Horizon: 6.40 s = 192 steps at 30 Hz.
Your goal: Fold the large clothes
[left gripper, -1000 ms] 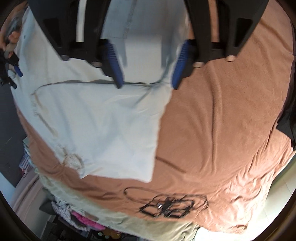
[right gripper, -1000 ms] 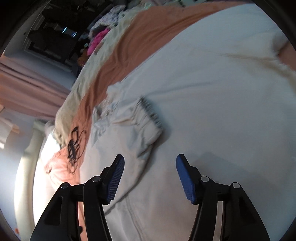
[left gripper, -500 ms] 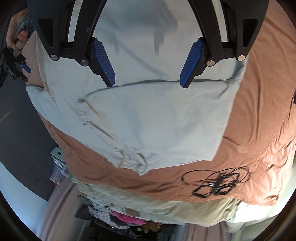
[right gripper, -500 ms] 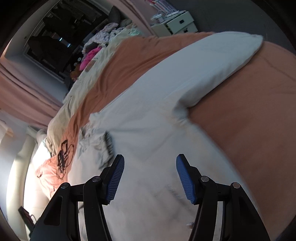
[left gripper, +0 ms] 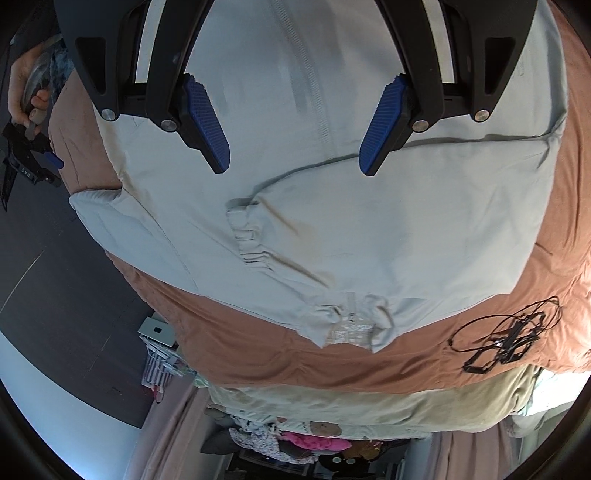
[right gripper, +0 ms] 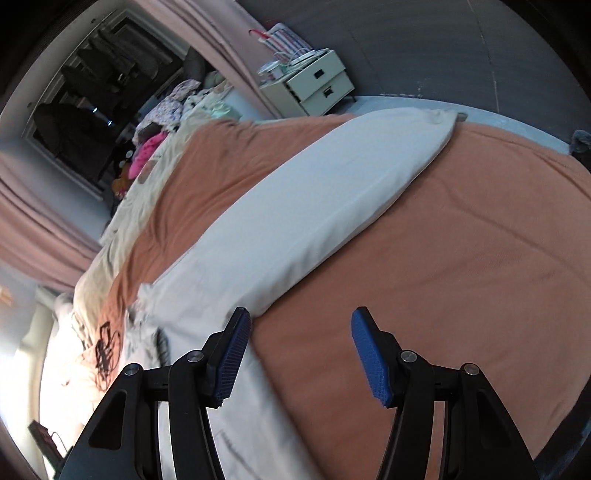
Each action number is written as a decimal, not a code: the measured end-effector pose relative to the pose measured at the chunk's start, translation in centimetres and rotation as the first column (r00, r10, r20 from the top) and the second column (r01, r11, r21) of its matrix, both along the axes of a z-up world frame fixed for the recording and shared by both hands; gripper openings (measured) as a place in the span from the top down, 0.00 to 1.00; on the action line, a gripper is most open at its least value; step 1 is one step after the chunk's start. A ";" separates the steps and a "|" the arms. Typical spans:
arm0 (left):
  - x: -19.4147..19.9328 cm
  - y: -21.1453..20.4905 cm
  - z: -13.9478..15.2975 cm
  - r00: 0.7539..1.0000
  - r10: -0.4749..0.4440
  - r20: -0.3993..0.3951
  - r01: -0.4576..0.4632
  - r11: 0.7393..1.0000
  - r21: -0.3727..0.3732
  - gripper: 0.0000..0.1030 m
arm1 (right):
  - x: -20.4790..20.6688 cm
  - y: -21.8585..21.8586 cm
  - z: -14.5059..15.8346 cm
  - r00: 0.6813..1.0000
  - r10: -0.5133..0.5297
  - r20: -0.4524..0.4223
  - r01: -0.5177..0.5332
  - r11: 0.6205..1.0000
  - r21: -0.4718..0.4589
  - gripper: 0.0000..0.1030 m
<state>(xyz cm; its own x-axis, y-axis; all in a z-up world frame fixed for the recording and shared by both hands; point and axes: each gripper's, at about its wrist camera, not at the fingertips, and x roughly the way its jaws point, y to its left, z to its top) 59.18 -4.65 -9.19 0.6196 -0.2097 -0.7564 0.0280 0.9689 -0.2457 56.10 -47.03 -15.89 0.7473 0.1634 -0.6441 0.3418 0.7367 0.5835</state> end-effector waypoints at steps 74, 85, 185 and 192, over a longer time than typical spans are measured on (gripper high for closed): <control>1.7 11.9 -5.1 0.956 0.292 -0.033 -0.292 0.928 -0.233 0.29 | 9.7 33.4 9.1 0.786 0.617 -0.032 -0.519 0.631 -0.577 0.76; 1.7 10.5 -4.6 0.969 0.247 -0.012 -0.245 0.949 -0.197 0.29 | 6.1 28.4 6.8 0.804 0.594 -0.030 -0.557 0.735 -0.387 0.25; 3.8 12.4 -9.3 0.953 0.286 -0.096 -0.285 0.958 0.028 0.87 | 10.2 15.1 -5.1 0.901 0.284 -0.328 -0.410 0.804 -0.431 0.50; 0.7 12.4 -6.2 0.963 0.259 -0.072 -0.259 0.966 0.015 0.87 | 7.8 14.7 -4.2 0.876 0.378 -0.299 -0.464 0.828 -0.315 0.37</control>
<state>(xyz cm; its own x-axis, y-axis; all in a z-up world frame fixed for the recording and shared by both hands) 59.84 7.77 -15.44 0.5951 -0.0449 -0.8024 -0.2418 0.9422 -0.2320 63.93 -32.34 -20.10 0.4962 0.1502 -0.8551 0.0327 0.9810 0.1913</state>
